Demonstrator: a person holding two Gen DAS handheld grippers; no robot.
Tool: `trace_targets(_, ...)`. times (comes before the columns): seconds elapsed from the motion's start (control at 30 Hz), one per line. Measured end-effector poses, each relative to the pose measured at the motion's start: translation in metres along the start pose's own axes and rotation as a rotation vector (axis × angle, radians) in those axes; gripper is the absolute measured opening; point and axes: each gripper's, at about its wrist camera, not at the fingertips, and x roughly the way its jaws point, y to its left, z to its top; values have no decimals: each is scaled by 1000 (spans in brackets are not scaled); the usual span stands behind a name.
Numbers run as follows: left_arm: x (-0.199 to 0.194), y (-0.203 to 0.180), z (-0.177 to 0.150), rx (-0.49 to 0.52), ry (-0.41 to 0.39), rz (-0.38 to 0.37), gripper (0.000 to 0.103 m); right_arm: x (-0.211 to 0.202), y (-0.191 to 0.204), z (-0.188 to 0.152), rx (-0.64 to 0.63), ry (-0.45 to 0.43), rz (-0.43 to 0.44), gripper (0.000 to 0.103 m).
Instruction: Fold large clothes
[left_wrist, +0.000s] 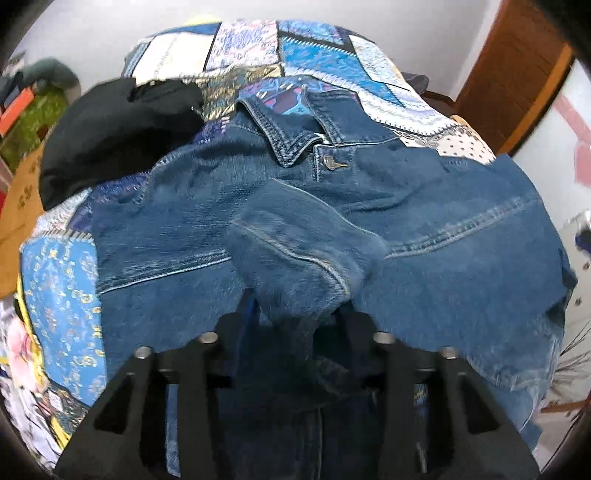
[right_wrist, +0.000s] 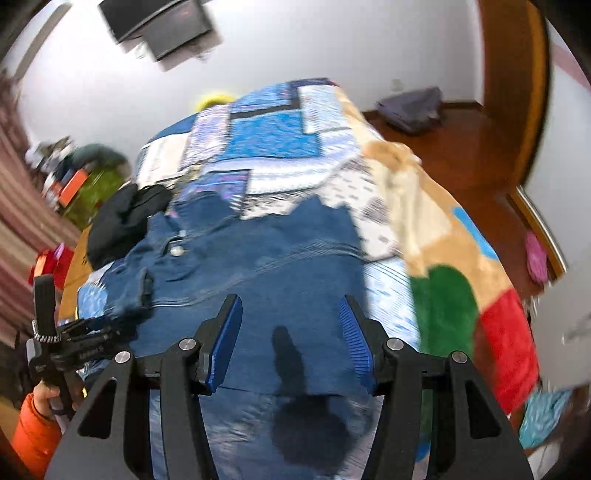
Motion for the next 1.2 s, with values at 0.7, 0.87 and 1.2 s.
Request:
trace_targets(0.7, -68, 83, -13, -128, -192, 29, 10, 53, 1, -8, -17, 102, 12, 51)
trace_targets(0.87, -40, 99, -48, -165, -98, 27, 20, 54, -1, -15, -21, 96, 0, 61)
trace_targets(1.2, -31, 131, -89, -244, -54, 89, 75, 54, 0, -14, -11, 106, 1, 63)
